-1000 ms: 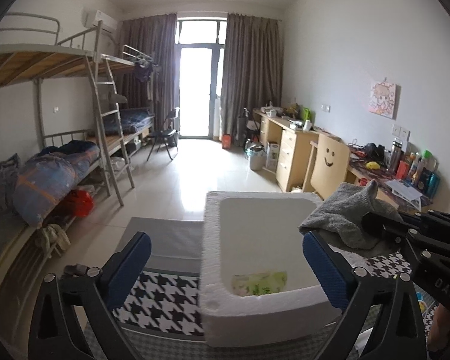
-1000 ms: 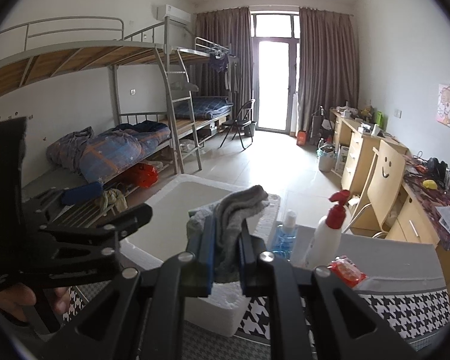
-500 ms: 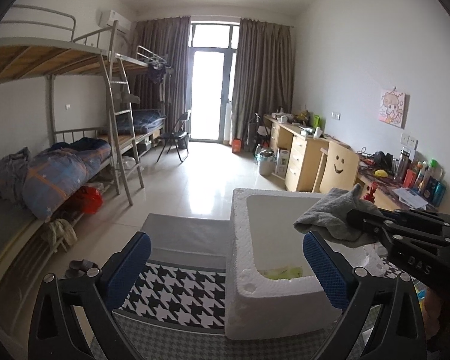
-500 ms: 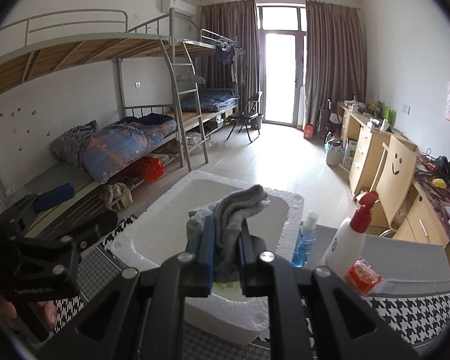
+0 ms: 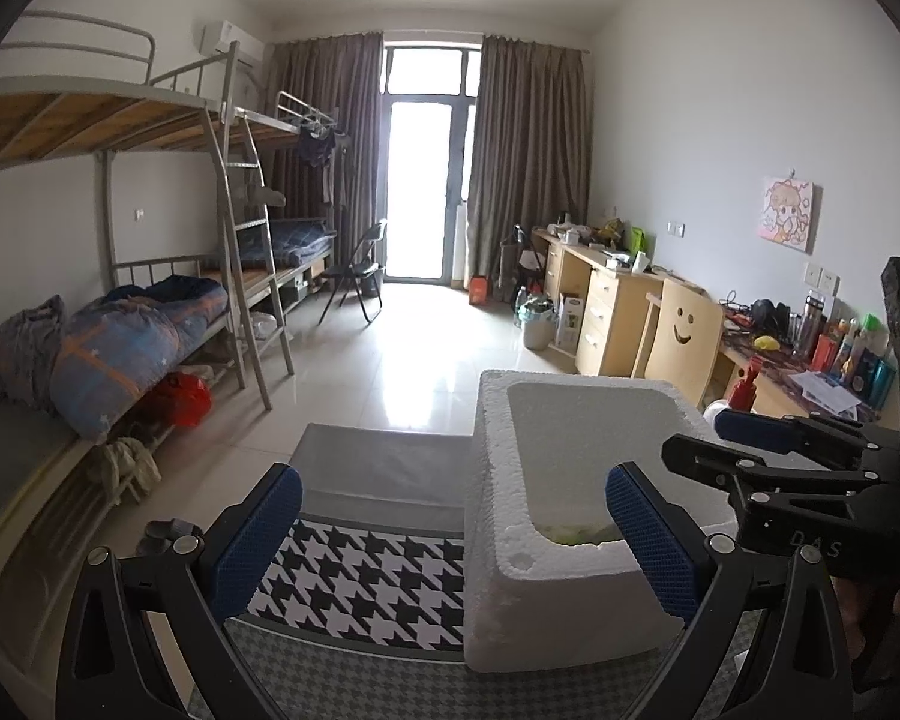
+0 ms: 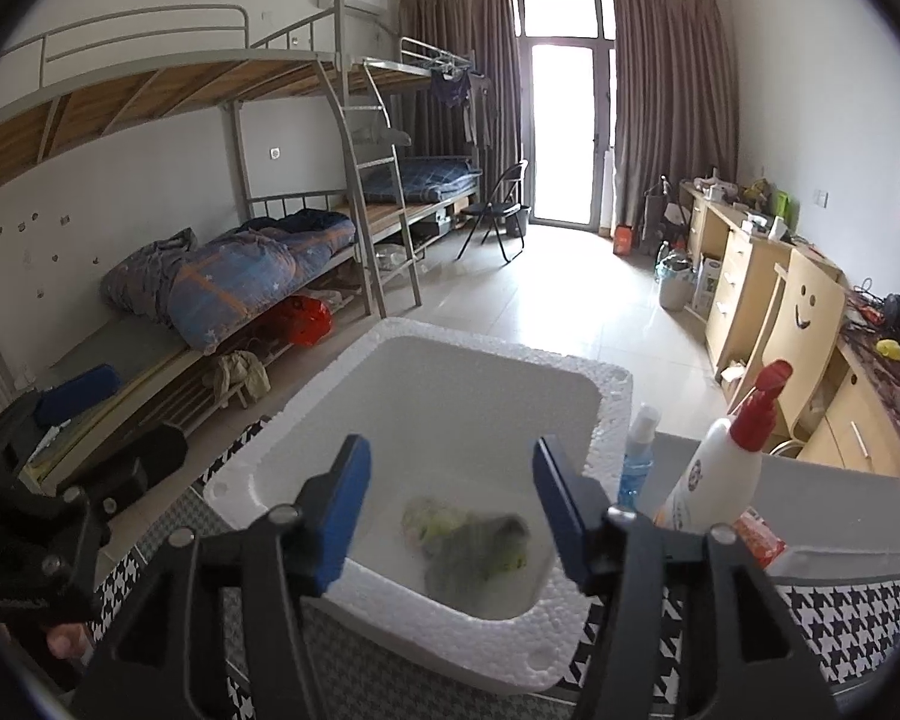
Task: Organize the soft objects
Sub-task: 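Lower the grey sock into the foam box and open the right gripper, then move both grippers away from the foam box back over the table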
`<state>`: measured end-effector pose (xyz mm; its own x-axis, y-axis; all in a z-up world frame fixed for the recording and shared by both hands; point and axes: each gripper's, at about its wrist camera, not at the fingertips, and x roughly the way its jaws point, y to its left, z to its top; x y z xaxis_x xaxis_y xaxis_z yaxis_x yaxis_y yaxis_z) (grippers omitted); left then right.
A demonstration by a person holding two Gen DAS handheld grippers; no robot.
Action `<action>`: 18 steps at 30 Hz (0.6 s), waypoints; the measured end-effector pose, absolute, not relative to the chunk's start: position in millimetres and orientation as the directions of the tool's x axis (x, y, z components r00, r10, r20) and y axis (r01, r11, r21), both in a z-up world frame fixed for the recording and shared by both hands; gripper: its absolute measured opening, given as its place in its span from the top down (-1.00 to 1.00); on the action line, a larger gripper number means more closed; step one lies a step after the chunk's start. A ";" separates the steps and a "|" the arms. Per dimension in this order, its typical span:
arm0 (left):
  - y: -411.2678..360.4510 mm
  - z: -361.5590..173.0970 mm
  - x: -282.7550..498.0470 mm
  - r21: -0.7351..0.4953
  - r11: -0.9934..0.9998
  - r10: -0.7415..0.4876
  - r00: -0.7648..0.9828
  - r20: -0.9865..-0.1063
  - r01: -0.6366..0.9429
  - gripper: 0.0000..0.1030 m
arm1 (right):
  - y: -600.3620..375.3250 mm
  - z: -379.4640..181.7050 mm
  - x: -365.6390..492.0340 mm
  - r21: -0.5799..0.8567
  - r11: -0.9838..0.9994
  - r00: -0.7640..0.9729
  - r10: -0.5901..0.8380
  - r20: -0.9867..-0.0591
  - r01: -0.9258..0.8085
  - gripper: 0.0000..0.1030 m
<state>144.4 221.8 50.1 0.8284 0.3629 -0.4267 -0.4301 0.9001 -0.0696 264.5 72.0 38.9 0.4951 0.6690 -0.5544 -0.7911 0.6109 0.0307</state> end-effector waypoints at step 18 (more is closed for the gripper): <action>193.8 66.0 123.0 -0.053 0.916 0.349 0.853 -0.387 -0.399 -0.98 | 38.6 65.0 233.7 -0.014 0.640 0.576 0.683 -0.449 -0.768 -0.82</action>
<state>123.0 193.8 66.0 0.8532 0.3491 -0.3875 -0.3988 0.9155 -0.0531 233.7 38.6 65.0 0.5765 0.6826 -0.4491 -0.7683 0.6399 -0.0136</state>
